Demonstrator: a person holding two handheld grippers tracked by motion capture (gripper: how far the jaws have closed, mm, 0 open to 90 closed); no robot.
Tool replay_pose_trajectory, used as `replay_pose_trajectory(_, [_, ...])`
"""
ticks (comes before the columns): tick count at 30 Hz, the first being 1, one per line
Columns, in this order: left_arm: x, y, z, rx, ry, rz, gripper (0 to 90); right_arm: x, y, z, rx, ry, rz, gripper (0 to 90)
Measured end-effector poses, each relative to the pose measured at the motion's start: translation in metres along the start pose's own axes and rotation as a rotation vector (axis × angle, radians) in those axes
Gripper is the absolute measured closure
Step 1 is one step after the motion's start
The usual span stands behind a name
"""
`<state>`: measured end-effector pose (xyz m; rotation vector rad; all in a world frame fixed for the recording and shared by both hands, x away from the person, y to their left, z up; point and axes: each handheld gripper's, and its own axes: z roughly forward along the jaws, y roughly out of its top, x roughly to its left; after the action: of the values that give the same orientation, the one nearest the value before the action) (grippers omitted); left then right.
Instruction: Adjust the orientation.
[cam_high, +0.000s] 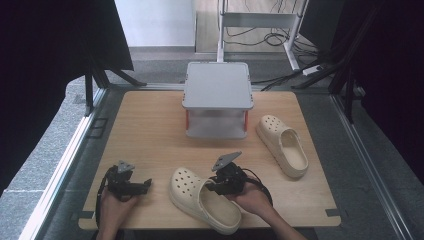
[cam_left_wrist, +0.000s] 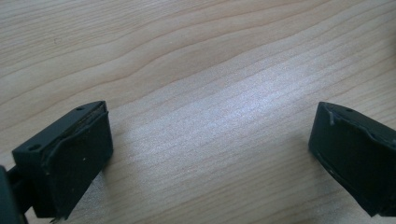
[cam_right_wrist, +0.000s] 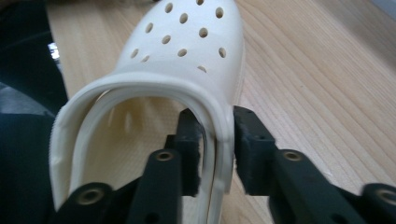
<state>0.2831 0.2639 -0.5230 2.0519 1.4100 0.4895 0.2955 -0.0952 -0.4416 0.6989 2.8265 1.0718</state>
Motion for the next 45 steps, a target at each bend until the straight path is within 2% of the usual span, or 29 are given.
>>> replay_pose_trajectory(1, [0.0,0.0,0.0,-0.001,-0.001,0.0,0.0,0.0,0.001,-0.002,-0.002,-0.007,-0.003,61.5])
replay_pose_trajectory(2, [0.0,0.0,0.0,-0.001,-0.001,0.0,0.0,0.0,0.001,-0.002,-0.002,-0.007,-0.003,61.5])
replay_pose_trajectory(3, [0.0,0.0,0.0,0.0,-0.002,0.0,0.0,0.0,0.001,-0.004,0.001,-0.007,-0.009,56.3])
replay_pose_trajectory(4, [0.0,0.0,0.0,0.0,-0.002,0.0,0.0,-0.001,0.002,-0.008,0.003,-0.01,-0.013,47.0])
replay_pose_trajectory(5, [0.0,0.0,0.0,0.0,-0.002,0.0,0.0,-0.001,0.002,-0.008,0.003,-0.01,-0.013,47.0])
replay_pose_trajectory(6, [0.0,0.0,0.0,-0.002,-0.002,0.001,0.0,-0.004,0.001,-0.014,-0.004,-0.021,0.006,40.5])
replay_pose_trajectory(8, [0.0,0.0,0.0,0.0,-0.001,0.001,0.0,-0.008,0.001,-0.02,-0.015,-0.012,0.027,36.2])
replay_pose_trajectory(12, [0.0,0.0,0.0,-0.002,-0.002,0.0,0.0,-0.016,-0.003,-0.03,-0.034,-0.037,0.046,29.2])
replay_pose_trajectory(15, [0.0,0.0,0.0,-0.002,-0.002,0.0,0.0,-0.021,-0.006,-0.033,-0.033,-0.048,0.055,27.3])
replay_pose_trajectory(19, [0.0,0.0,0.0,-0.001,-0.002,0.0,0.0,-0.031,-0.01,-0.036,-0.011,-0.098,0.068,19.8])
replay_pose_trajectory(29, [0.0,0.0,0.0,-0.001,-0.002,0.0,0.0,-0.051,-0.02,-0.046,0.009,-0.138,0.121,15.8])
replay_pose_trajectory(37, [0.0,0.0,0.0,-0.002,-0.002,0.0,0.0,-0.069,-0.035,-0.064,0.019,-0.185,0.153,13.5])
replay_pose_trajectory(41, [0.0,0.0,0.0,-0.001,0.0,0.0,0.0,-0.078,-0.043,-0.073,0.026,-0.211,0.151,12.3])
replay_pose_trajectory(44, [0.0,0.0,0.0,-0.002,-0.002,0.0,0.0,-0.082,-0.046,-0.077,0.03,-0.227,0.166,11.5])
replay_pose_trajectory(45, [0.0,0.0,0.0,-0.001,0.0,0.0,0.0,-0.087,-0.051,-0.081,0.026,-0.237,0.179,10.8])
